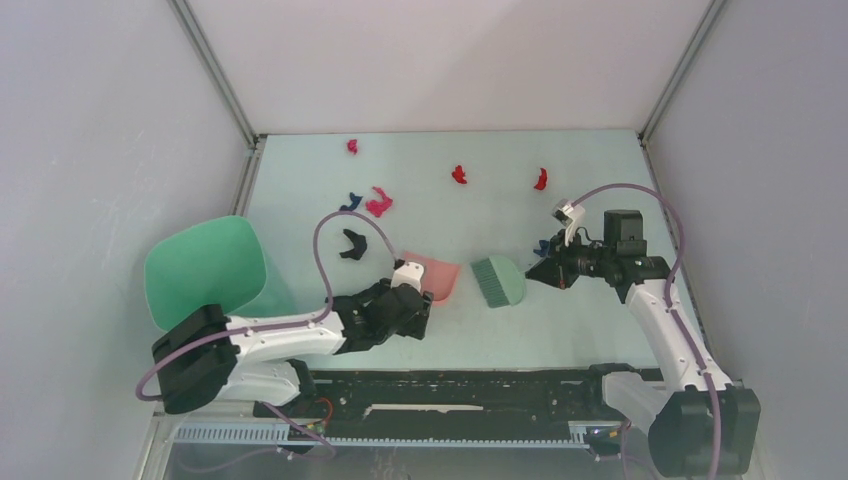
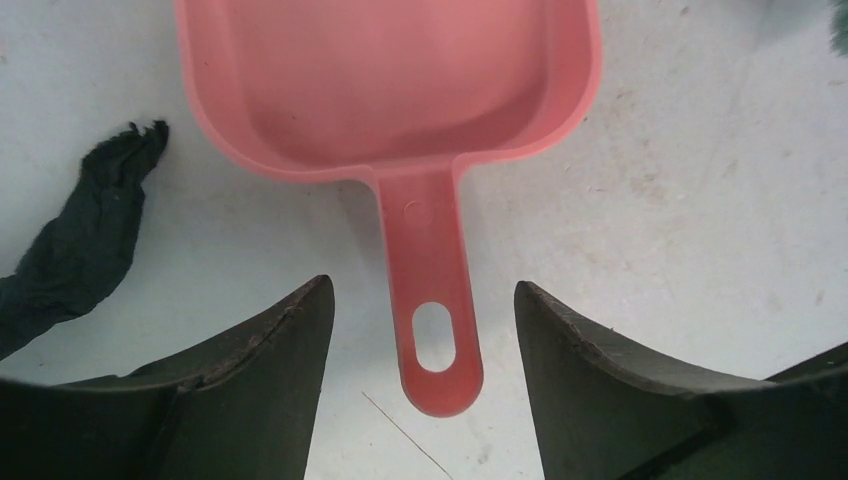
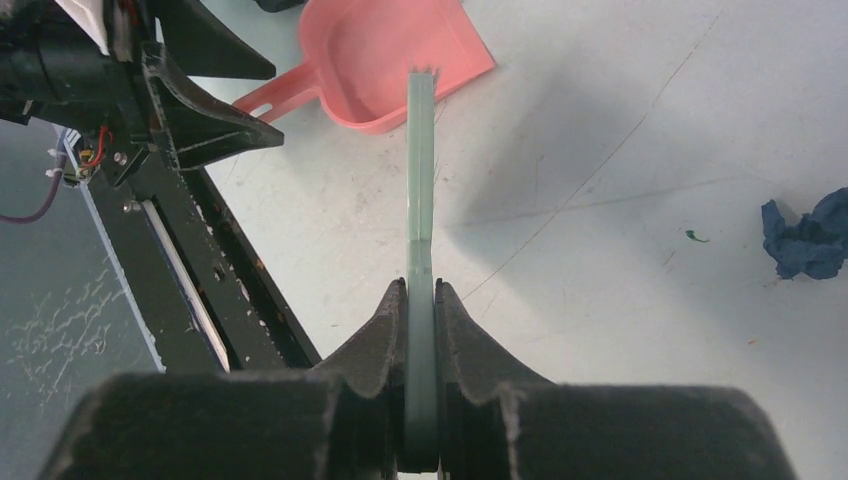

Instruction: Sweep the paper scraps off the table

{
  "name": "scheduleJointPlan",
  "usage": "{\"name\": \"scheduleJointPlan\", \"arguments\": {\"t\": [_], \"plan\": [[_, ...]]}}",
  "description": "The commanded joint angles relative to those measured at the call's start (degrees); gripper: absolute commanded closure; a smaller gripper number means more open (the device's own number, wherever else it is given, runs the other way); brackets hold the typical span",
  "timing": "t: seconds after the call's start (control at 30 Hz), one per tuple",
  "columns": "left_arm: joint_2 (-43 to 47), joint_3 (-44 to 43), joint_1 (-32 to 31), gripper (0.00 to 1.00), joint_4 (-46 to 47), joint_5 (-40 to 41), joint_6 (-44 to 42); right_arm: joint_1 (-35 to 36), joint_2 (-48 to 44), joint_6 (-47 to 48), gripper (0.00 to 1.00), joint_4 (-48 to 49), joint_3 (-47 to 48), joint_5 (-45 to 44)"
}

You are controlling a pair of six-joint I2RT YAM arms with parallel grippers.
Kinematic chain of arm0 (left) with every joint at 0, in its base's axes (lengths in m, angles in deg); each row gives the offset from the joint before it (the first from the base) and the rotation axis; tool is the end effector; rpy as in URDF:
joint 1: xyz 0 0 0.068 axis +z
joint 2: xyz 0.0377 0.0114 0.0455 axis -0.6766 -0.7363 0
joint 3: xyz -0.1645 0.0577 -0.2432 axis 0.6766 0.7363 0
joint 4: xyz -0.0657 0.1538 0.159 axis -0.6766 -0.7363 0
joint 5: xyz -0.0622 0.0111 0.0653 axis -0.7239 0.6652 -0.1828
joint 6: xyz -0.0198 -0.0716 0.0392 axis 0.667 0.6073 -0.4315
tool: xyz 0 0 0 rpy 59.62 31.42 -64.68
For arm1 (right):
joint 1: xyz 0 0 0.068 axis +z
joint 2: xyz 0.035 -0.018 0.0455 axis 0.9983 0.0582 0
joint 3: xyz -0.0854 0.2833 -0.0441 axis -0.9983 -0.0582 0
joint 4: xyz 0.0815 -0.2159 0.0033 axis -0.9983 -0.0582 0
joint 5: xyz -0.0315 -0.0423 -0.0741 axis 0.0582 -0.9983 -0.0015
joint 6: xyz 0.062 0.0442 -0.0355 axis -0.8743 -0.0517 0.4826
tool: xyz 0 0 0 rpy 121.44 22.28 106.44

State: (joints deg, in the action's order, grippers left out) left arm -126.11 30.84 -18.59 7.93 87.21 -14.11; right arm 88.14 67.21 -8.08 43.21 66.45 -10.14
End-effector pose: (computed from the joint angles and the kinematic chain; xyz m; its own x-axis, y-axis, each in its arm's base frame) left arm 0.1288 -0.1737 0.1936 -0.6717 0.1859 -0.7171 0.3740 0.9207 -0.1117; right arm 0.1678 0.0616 0.2732 -0.5400 -0.2051 -0.8163 -0.7385 0.5807 0.3426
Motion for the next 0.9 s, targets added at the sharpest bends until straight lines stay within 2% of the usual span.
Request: {"name": "scheduleJointPlan", "arguments": {"t": [0.0, 0.13, 0.33, 0.67, 0.87], "plan": [[-3.66, -2.5, -0.27, 0.29, 1.6, -1.49, -1.19, -0.45, -0.85, -0.15, 1.0, 1.8, 0.02, -0.45], [-4.08, -3.24, -0.27, 0.34, 0.35, -2.05, -0.99, -0.63, -0.93, 0.04, 1.0, 1.82, 0.02, -0.87], [-1.91, -1.93, -0.27, 0.5, 0.69, -2.11, -1.43, -0.73, -1.2, 0.39, 1.0, 1.89, 0.0, -1.0], [-0.75, -2.6, -0.28, 0.7, -0.27, -2.89, -1.88, -0.8, -1.28, 0.52, 1.0, 1.71, 0.0, -1.41], [1.25, -3.97, -0.32, 0.92, -2.1, -4.2, -3.83, -0.99, -1.31, -1.57, 1.0, 2.85, 0.01, -3.13]]}}
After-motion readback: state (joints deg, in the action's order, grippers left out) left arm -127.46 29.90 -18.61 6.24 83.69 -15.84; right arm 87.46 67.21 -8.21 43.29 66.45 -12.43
